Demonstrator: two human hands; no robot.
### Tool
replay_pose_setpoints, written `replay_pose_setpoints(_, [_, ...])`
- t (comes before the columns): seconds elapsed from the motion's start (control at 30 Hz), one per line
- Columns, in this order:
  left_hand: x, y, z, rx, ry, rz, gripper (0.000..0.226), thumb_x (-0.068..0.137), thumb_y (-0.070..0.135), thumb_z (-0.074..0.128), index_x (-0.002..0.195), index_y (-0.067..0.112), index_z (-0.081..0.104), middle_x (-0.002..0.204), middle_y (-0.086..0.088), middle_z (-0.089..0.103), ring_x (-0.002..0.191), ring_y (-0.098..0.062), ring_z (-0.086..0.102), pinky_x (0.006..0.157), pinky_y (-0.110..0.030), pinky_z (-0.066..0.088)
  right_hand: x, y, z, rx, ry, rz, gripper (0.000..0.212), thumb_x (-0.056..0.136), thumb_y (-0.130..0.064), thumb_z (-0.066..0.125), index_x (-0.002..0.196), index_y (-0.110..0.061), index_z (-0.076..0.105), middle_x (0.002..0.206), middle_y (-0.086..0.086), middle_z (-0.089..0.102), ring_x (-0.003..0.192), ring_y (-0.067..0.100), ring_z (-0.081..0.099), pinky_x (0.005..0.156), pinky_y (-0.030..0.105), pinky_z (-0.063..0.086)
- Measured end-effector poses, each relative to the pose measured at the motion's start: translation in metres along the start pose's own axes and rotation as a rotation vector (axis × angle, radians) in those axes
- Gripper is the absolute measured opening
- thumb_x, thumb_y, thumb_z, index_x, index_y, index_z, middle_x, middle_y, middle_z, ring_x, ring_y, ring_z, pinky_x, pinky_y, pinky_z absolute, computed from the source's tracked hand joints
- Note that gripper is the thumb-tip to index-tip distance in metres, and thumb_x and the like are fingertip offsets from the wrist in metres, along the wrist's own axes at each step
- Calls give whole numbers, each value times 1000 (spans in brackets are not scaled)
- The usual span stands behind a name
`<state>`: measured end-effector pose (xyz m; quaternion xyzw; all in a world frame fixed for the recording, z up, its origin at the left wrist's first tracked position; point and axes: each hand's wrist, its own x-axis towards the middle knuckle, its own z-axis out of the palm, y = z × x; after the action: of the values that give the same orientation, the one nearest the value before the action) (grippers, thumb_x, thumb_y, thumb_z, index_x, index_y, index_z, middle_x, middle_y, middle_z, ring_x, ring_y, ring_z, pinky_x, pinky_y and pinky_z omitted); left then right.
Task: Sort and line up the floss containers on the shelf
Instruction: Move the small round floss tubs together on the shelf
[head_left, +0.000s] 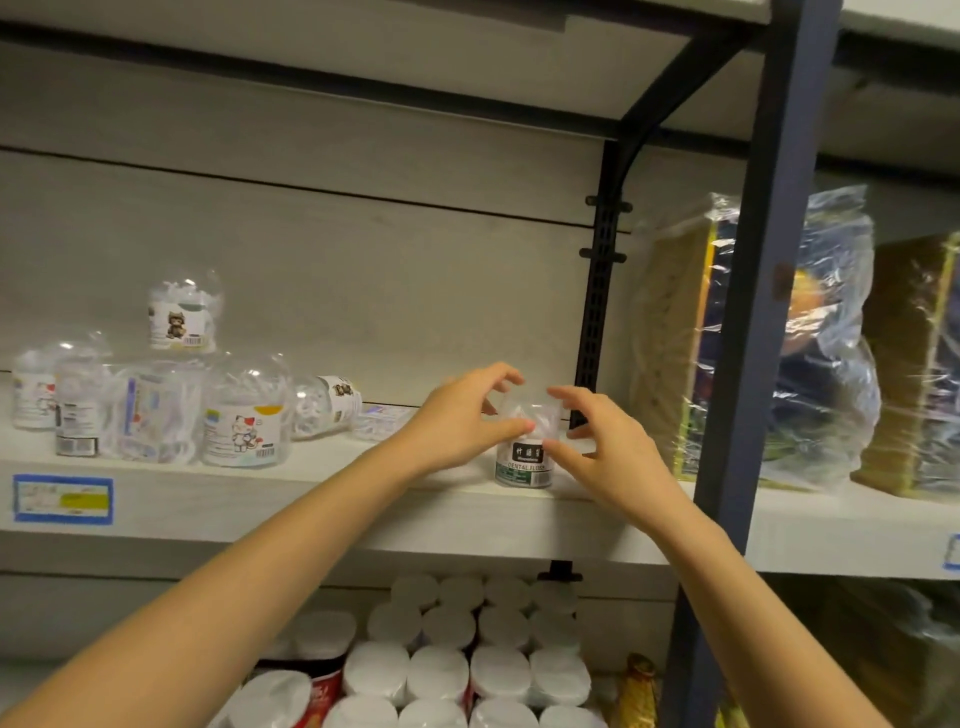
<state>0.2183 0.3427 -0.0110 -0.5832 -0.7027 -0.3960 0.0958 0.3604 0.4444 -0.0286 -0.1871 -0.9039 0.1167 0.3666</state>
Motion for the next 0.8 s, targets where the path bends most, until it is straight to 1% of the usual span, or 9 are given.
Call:
replay_pose_setpoints(0.07, [7, -2, -1, 73, 15, 50, 33, 80, 33, 68, 110, 22, 60, 115, 5, 63, 89, -16, 62, 81, -28, 47, 8, 2, 2, -77, 15, -11, 45, 87, -31, 59, 129, -33, 44, 128, -8, 56, 101, 11, 60, 86, 39, 52])
replay_pose_setpoints(0.17, [23, -11, 2, 84, 1, 20, 27, 79, 26, 70, 104, 17, 64, 113, 1, 66, 88, -21, 65, 82, -30, 48, 27, 7, 11, -149, 24, 44, 43, 86, -27, 61, 127, -33, 48, 122, -8, 62, 106, 19, 61, 85, 41, 52])
replay_pose_setpoints(0.27, [41, -22, 6, 119, -10, -11, 28, 80, 23, 69, 105, 14, 63, 115, -2, 65, 91, -23, 64, 81, -27, 45, 50, 11, 22, -143, -4, 100, 43, 87, -21, 58, 127, -33, 49, 123, -3, 62, 108, 25, 60, 86, 42, 51])
replay_pose_setpoints(0.33, [53, -30, 10, 156, -20, -31, 29, 81, 22, 68, 108, 12, 62, 118, -4, 64, 94, -25, 63, 84, -28, 45, 63, 13, 29, -133, -36, 141, 47, 88, -12, 50, 130, -33, 47, 127, 1, 60, 110, 29, 58, 86, 41, 50])
replay_pose_setpoints(0.43, [68, -42, 15, 179, -30, -62, 29, 82, 20, 66, 110, 11, 61, 120, -6, 63, 99, -26, 60, 87, -31, 45, 77, 16, 36, -140, -83, 175, 57, 86, -2, 39, 135, -31, 43, 132, 5, 57, 116, 33, 53, 90, 46, 48])
replay_pose_setpoints(0.6, [80, -55, 22, 155, -7, -93, 29, 83, 19, 64, 111, 10, 61, 120, -8, 63, 108, -29, 57, 92, -35, 45, 86, 19, 41, -126, -145, 204, 60, 86, -1, 35, 138, -31, 37, 134, 10, 52, 120, 33, 49, 94, 47, 46])
replay_pose_setpoints(0.7, [80, -53, 21, 201, -67, -102, 35, 89, 25, 57, 121, 12, 55, 131, -8, 56, 120, -28, 50, 99, -35, 40, 86, 19, 40, -116, -190, 209, 65, 86, 0, 35, 143, -30, 30, 141, 12, 46, 125, 34, 45, 97, 49, 44])
replay_pose_setpoints(0.77, [72, -49, 13, 265, -131, -88, 46, 93, 31, 49, 135, 12, 43, 145, -7, 42, 134, -24, 38, 108, -35, 32, 83, 17, 38, -95, -183, 204, 70, 85, 3, 36, 146, -29, 24, 149, 7, 37, 130, 32, 40, 100, 48, 41])
replay_pose_setpoints(0.8, [66, -47, 7, 274, -123, -77, 50, 94, 31, 47, 139, 13, 37, 149, -6, 37, 137, -23, 33, 110, -35, 29, 79, 13, 37, -81, -140, 191, 70, 86, 4, 37, 147, -27, 22, 151, 4, 33, 133, 30, 37, 103, 46, 39])
